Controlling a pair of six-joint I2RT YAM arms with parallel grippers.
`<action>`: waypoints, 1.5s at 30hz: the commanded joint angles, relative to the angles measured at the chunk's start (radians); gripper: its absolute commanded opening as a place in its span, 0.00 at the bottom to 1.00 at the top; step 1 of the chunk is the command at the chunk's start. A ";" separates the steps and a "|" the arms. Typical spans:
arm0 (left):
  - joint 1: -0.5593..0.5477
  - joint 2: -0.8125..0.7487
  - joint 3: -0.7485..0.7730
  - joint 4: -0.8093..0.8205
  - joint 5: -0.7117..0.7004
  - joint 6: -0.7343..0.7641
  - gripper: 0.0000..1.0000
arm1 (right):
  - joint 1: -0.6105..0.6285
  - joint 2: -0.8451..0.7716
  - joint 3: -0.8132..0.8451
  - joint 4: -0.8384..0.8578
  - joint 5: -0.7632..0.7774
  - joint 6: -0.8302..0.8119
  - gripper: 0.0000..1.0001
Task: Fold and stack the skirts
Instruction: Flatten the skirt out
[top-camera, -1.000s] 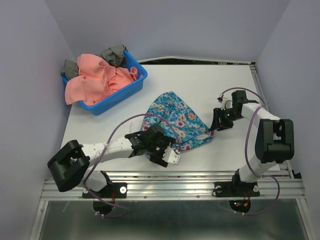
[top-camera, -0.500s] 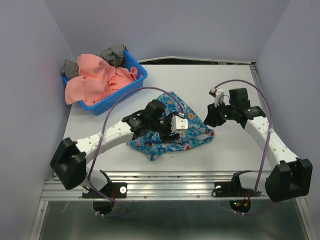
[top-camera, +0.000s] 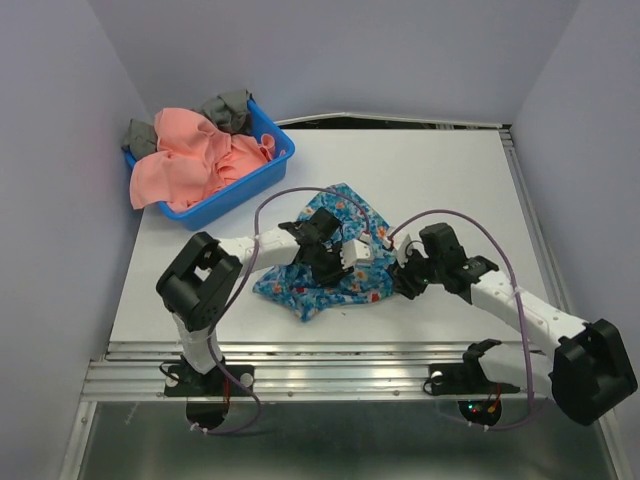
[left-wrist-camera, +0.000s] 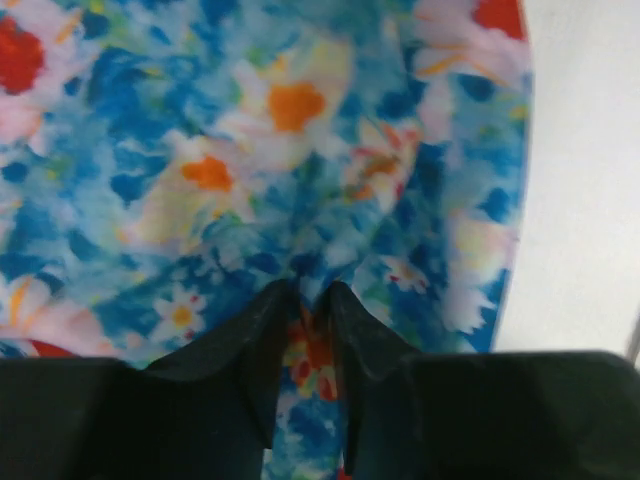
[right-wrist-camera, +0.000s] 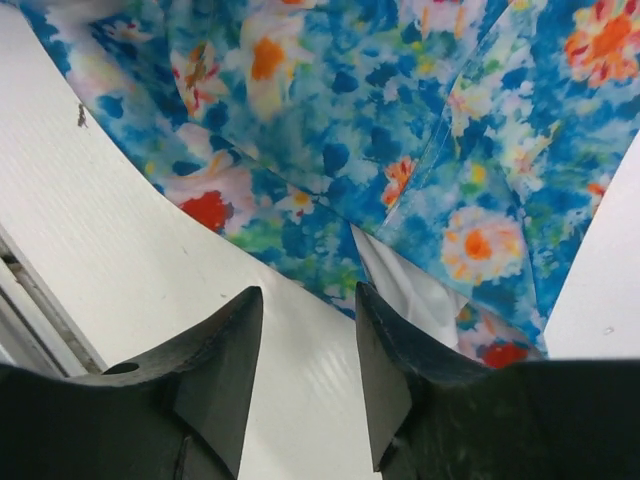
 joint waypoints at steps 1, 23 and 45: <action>0.032 0.058 0.115 -0.051 0.026 -0.017 0.26 | 0.060 -0.079 -0.043 0.127 0.050 -0.115 0.49; 0.155 0.151 0.400 -0.247 0.394 -0.190 0.00 | 0.324 0.228 -0.054 0.437 0.194 -0.293 0.01; 0.404 0.321 0.499 -0.137 0.131 -0.368 0.00 | 0.333 -0.450 -0.310 -0.200 0.303 -0.795 0.01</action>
